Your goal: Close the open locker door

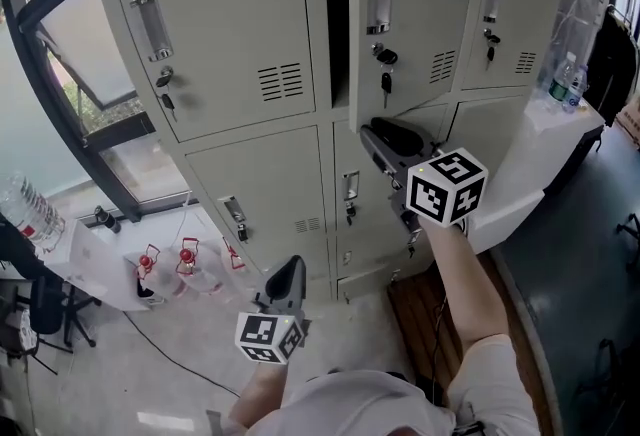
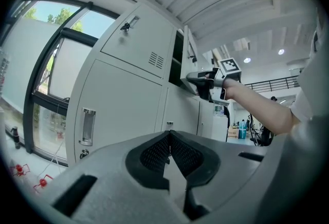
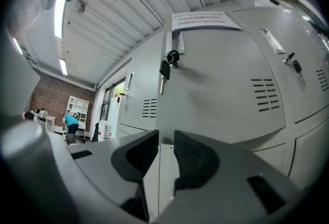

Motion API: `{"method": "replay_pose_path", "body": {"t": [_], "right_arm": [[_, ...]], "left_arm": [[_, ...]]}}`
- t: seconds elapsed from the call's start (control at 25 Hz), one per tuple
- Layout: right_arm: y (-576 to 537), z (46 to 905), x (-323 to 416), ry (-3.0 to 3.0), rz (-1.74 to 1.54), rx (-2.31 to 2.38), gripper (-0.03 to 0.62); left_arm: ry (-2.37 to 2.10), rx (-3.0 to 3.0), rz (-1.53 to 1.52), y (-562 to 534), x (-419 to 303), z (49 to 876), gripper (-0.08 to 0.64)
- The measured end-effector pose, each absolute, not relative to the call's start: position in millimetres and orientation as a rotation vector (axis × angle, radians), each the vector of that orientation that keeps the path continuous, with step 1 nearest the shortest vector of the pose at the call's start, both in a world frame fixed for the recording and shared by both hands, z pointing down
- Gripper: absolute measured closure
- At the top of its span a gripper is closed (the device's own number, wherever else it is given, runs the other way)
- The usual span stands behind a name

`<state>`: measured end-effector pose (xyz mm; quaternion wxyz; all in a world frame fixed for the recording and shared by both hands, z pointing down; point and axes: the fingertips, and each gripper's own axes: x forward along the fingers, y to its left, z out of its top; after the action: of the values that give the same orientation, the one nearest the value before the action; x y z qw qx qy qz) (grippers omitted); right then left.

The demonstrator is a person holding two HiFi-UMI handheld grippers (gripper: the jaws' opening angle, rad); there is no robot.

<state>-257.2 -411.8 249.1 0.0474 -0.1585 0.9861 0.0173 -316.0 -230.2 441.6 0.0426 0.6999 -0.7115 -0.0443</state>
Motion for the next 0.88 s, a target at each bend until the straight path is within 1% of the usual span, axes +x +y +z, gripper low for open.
{"method": "replay_pose_path", "body": {"t": [0.48,0.88], "right_arm": [[-451.2,246.8,-296.8,3.008,0.069,-0.583,0.503],[-461.0,248.4,-311.9,3.017,0.059,-0.614,0.503]], "left_arm": [[-2.221,2.078,-0.129,-223.7,-343.2,446.9,0.552],[-2.237,2.066,-0.138,-223.1,-354.9,444.6,0.552]]}}
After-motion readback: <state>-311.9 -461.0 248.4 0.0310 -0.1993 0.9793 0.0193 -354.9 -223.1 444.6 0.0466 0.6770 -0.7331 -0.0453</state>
